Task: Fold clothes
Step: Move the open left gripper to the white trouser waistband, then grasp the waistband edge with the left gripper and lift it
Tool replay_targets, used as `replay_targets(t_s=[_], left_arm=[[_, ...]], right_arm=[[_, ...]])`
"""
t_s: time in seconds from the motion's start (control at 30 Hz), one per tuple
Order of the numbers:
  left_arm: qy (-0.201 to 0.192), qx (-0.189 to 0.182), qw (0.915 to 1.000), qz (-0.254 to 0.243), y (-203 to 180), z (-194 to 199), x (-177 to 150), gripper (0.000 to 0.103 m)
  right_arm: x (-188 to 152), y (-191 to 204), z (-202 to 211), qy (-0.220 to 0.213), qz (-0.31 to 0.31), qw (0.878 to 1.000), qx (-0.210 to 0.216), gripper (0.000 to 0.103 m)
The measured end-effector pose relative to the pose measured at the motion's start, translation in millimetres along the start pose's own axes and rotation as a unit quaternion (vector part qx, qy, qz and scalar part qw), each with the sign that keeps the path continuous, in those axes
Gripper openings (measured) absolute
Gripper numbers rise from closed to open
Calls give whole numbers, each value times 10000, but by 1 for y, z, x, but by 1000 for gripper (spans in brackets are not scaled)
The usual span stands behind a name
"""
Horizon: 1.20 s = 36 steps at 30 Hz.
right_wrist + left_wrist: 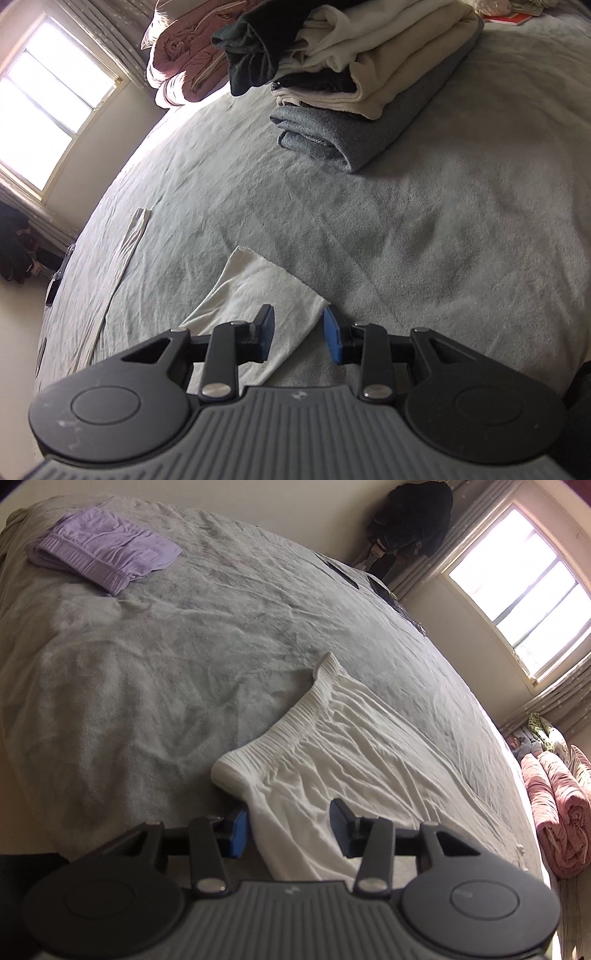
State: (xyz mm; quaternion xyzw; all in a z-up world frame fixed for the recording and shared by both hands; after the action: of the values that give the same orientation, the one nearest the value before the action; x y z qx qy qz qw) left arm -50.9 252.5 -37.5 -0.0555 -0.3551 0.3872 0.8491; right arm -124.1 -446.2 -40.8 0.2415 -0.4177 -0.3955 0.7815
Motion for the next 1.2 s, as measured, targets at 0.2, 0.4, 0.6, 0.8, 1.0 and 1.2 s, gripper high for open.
replay_targets(t_s=[0.2,0.4,0.6,0.8,1.0,1.2], left_arm=[[-76,63,9999,-105,1,-1,0,42],[-95,87,9999,-81,3,-1,0,38],[-125,71,9999,-43,1,-2,0,37],[-75,50,9999,118,6,-3,2,15],[-317,63,9995,-10,6,4,9,3],[-467,76,9988,-113,3,11,12,2]], right_arm=[[2,-3,-1,-159,-106,9998,-22,12],[3,-6,-1,-278,-200,9994,-41,9],[1,2,-5,-259,183,9994,-139,12],[5,8,-2,-404,377,9984,-135,1],[11,15,4,-638,537,9965,-82,1],[15,18,7,-752,624,9951,-137,1]])
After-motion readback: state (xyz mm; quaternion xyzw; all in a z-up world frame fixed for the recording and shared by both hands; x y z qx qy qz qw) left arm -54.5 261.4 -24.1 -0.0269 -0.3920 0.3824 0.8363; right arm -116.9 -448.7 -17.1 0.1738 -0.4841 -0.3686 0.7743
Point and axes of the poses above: each gripper's, at about its wrist camera, not at the fingertips, and z roughly against the way its jaws point, y to its left, x to its top, the point moved 9 cm from there along -z, roughly the way its jaws point, and after that the axes turned 13 degrees about x, right-handed, at the moved point
